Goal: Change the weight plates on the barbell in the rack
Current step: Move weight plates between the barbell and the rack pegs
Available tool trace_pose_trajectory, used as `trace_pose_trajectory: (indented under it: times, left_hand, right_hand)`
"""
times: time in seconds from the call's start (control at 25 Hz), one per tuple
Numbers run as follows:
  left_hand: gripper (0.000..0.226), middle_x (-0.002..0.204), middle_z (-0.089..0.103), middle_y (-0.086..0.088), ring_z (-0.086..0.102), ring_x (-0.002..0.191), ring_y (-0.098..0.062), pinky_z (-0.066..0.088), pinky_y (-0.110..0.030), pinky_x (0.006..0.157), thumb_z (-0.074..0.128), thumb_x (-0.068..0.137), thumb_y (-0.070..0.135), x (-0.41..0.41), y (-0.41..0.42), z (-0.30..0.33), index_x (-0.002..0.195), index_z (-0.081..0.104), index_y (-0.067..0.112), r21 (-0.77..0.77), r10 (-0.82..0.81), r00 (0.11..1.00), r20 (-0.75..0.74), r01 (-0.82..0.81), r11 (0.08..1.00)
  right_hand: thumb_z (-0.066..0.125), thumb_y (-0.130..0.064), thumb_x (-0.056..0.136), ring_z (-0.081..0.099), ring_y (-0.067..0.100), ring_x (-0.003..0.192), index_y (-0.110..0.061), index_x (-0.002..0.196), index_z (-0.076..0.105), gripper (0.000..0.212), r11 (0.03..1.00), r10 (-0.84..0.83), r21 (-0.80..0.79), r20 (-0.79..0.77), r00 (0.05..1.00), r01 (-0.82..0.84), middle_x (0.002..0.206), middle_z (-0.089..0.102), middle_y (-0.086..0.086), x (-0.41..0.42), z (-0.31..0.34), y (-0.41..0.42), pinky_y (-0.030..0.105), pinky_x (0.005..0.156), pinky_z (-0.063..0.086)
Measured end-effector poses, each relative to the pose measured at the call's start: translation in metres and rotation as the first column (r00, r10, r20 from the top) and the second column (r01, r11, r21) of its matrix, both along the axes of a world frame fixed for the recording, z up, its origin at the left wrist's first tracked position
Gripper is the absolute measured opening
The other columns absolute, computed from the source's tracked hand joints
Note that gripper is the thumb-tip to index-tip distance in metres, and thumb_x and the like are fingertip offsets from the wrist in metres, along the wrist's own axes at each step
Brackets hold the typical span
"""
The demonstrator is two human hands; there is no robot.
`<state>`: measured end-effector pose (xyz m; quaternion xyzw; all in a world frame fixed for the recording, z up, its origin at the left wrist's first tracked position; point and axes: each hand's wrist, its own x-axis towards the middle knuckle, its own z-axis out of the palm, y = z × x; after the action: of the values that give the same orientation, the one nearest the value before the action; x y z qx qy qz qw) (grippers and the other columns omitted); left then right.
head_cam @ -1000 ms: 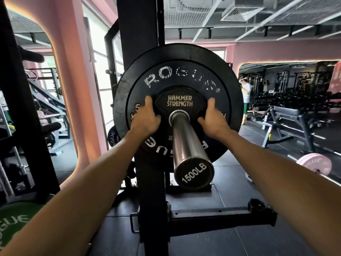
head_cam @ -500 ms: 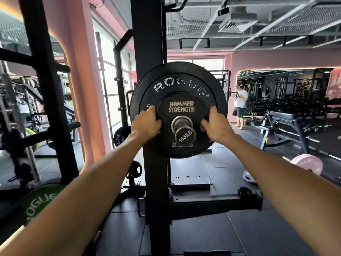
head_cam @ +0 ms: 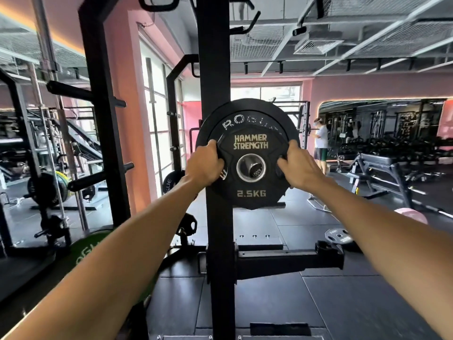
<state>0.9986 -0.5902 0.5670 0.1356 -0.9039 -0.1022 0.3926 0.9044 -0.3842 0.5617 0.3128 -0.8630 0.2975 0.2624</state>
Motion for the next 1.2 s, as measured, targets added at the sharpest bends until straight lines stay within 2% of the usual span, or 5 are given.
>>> trace_pose_trajectory:
  times: [0.2,0.56,0.68,0.84,1.2]
  left_hand:
    - [0.027,0.092,0.064,-0.011,0.061,0.084,-0.033,0.051,-0.039,0.078,0.050,0.087,0.015,0.056,-0.045,0.023,0.113,0.052,0.007,-0.013,0.033,0.998,-0.046,-0.034,0.999]
    - [0.026,0.101,0.066,-0.020,0.062,0.096,-0.041,0.049,-0.041,0.076,0.052,0.086,0.016,0.196,-0.202,0.033,0.110,0.053,0.005,-0.057,0.100,0.993,-0.067,-0.104,0.993]
    - [0.025,0.101,0.066,-0.021,0.062,0.095,-0.042,0.047,-0.040,0.072,0.053,0.088,0.017,0.245,-0.261,0.037,0.109,0.054,0.005,-0.069,0.114,0.990,-0.077,-0.120,0.990]
    - [0.024,0.102,0.065,-0.021,0.060,0.097,-0.042,0.040,-0.038,0.070,0.054,0.087,0.016,0.288,-0.325,0.041,0.108,0.051,0.005,-0.072,0.161,0.985,-0.057,-0.165,0.984]
    - [0.024,0.095,0.066,-0.021,0.062,0.089,-0.041,0.049,-0.040,0.071,0.054,0.083,0.012,0.315,-0.443,0.042,0.104,0.055,0.002,-0.057,0.218,0.973,-0.080,-0.223,0.973]
  right_hand:
    - [0.048,-0.023,0.095,0.052,0.030,0.072,-0.011,0.097,0.035,0.017,0.999,0.037,-0.025,-0.013,0.999,-0.037,0.077,0.050,0.006,0.054,0.023,-0.046,0.035,0.065,0.042]
    - [0.049,-0.024,0.095,0.058,0.043,0.103,-0.011,0.102,0.039,0.018,0.991,0.123,-0.053,0.011,0.992,-0.122,0.110,0.060,0.025,0.184,0.030,-0.207,0.037,0.073,0.038]
    - [0.048,-0.023,0.095,0.058,0.042,0.101,-0.006,0.108,0.042,0.022,0.983,0.172,-0.061,0.020,0.985,-0.171,0.108,0.060,0.024,0.227,0.033,-0.267,0.036,0.073,0.037]
    - [0.045,-0.022,0.097,0.052,0.029,0.077,-0.009,0.099,0.036,0.016,0.975,0.219,-0.036,-0.003,0.976,-0.219,0.090,0.053,0.011,0.264,0.040,-0.332,0.033,0.067,0.036]
    - [0.045,-0.023,0.097,0.054,0.026,0.074,-0.008,0.102,0.039,0.017,0.955,0.295,-0.023,-0.035,0.955,-0.296,0.081,0.052,0.007,0.271,0.042,-0.460,0.033,0.062,0.039]
